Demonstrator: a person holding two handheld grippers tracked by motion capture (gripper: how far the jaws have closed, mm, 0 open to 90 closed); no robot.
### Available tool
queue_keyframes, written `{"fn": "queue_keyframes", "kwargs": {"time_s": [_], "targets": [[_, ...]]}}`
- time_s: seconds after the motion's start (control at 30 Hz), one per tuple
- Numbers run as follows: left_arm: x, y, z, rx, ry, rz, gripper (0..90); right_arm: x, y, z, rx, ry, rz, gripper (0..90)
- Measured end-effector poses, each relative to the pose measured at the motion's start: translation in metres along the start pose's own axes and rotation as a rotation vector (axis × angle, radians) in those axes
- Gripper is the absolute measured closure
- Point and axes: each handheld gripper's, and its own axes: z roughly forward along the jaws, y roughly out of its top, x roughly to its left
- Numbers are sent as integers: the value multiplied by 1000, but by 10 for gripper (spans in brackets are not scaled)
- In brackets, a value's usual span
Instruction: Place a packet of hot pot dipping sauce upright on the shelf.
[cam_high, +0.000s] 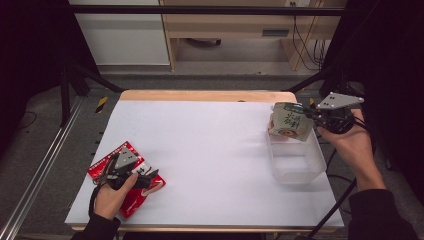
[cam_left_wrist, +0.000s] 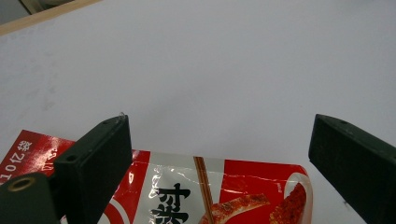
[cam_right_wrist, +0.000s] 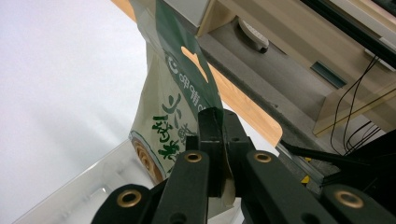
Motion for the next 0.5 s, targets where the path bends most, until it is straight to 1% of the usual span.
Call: {"fn": "queue_keyframes", "kwargs": {"time_s": [0.2,0.5], "targets": [[0,0,0,-2,2,-1,61,1,-3,3,14,9,0,900],[1,0,-1,-1,4,-1,61,1,-4,5,20,20,-1,899]]}}
